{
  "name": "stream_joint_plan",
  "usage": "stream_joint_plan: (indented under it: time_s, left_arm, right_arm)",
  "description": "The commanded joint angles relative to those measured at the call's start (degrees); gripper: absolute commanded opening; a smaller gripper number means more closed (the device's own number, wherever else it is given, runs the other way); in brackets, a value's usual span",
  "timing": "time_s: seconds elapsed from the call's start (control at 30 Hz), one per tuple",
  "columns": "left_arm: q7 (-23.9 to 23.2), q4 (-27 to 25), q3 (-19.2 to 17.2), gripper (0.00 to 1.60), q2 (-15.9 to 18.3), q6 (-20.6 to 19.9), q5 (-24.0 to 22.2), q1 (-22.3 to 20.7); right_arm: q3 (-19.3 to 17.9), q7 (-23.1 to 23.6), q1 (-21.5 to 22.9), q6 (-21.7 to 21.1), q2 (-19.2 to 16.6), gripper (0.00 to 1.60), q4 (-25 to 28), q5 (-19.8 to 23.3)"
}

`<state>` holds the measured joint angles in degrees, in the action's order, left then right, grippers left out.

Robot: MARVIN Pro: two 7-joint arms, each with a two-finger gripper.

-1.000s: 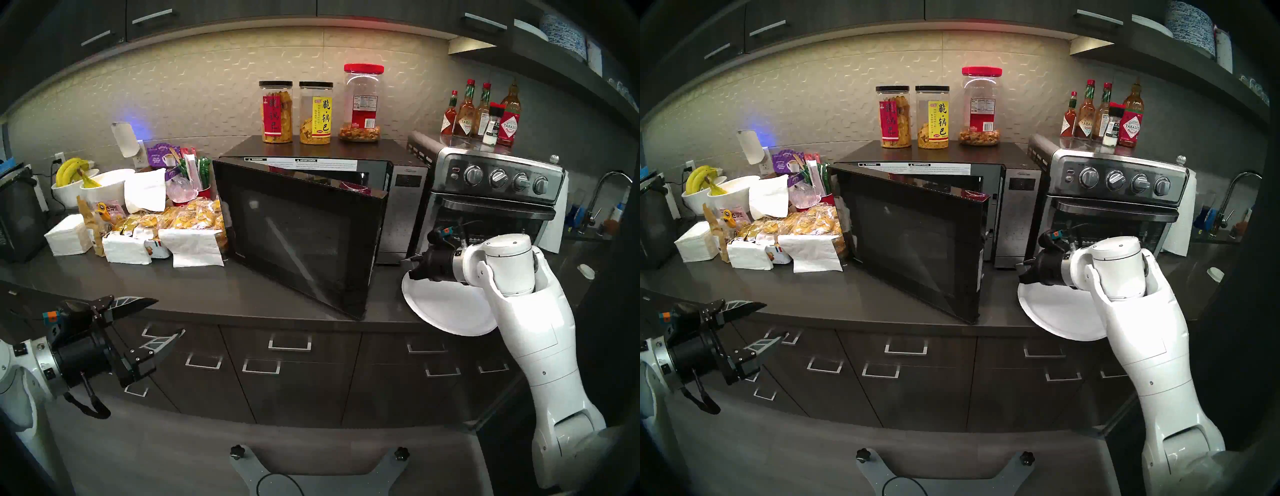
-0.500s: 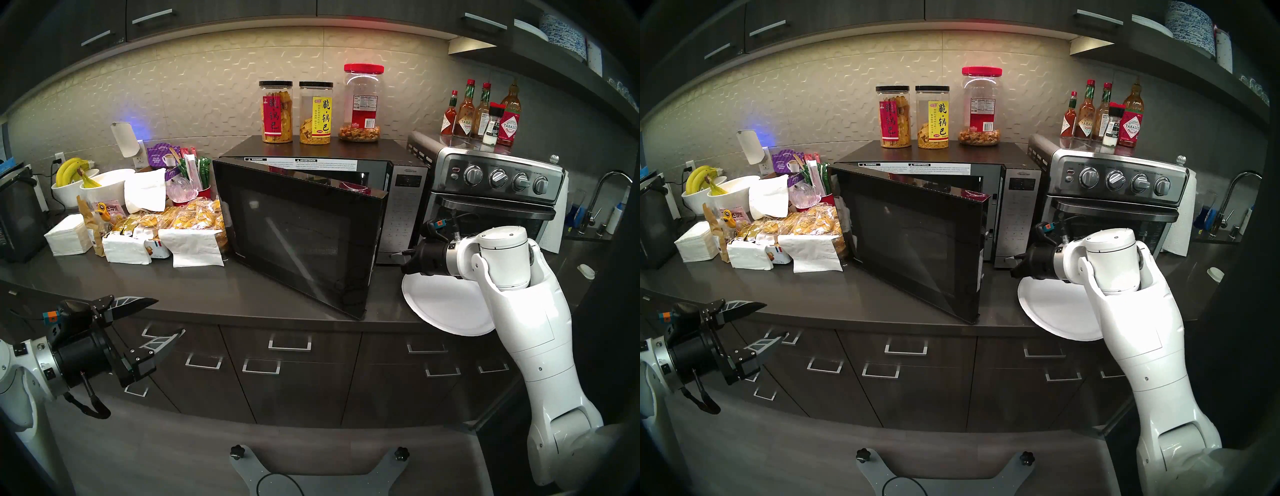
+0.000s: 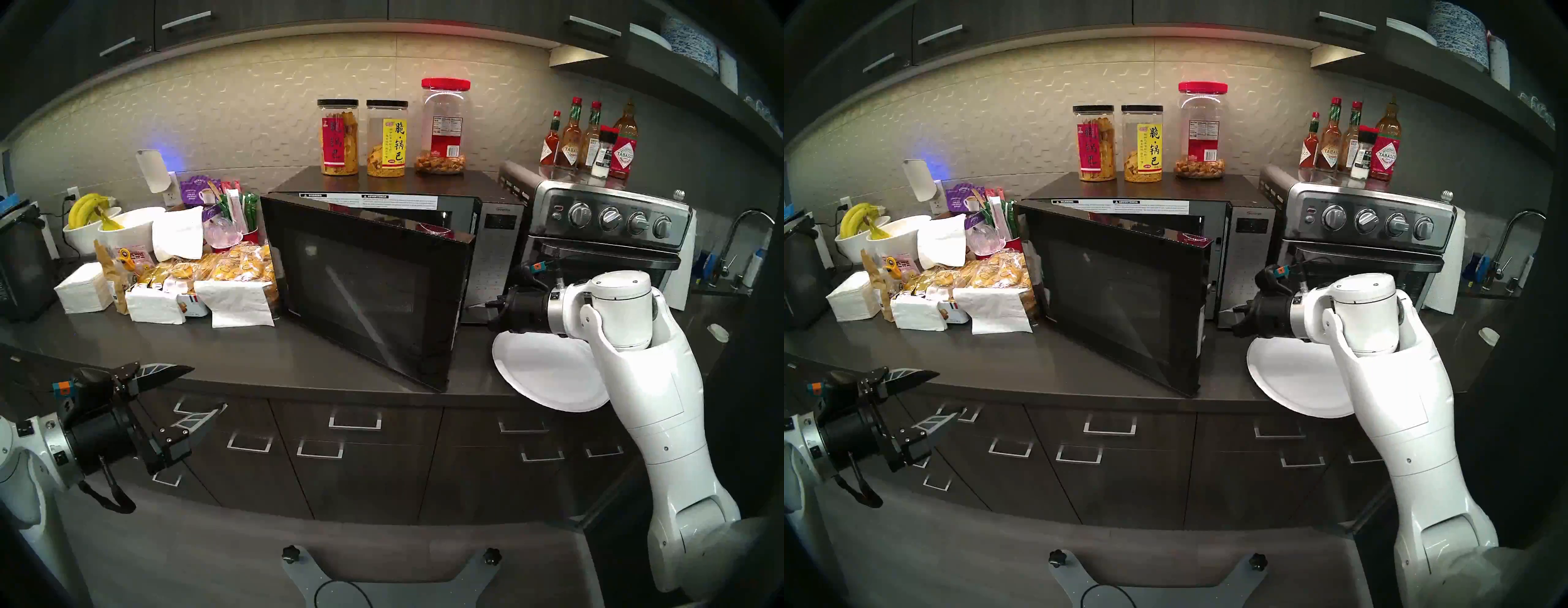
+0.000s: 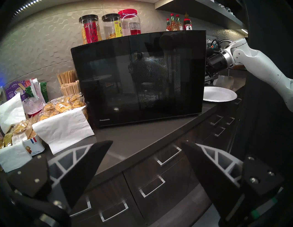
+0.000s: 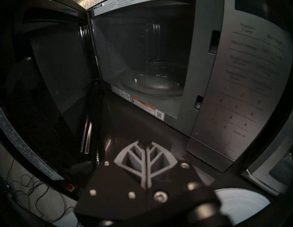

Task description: Open the microwave, put the plate inside, and close the door

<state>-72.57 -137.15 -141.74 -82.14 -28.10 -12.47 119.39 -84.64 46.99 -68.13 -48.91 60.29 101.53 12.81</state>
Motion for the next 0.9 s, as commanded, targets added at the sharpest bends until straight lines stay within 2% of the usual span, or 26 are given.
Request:
stream_joint_plan:
  time_s: [0.0,0.47,0.7,0.87]
  left_arm:
    - [-0.1,-0.4,-0.2,1.6,0.0,-0.1,0.0,0.1]
    - [-0.4,-0.4,-0.2,1.6,-0.1,-0.1,0.2,-0.1]
    - [-0.5,-0.4,-0.2,1.6,-0.2,-0.2,0.4,-0.2]
    - [-0.6,-0.4,-0.2,1.6,-0.3,-0.2,0.5,-0.3]
  right_arm:
    - [0.1,1.0,0.4,1.6,-0.2,0.0,1.7,0.3]
    - [3.1,0.8,2.3,2.4,0.7,0.0,0.9,-1.1]
    - [4.0,2.4,3.1,1.9,0.6,0.0,1.0,-0.8]
    - [4.7,5.4,3.6,1.7,-0.4,0.0,1.0,0.1]
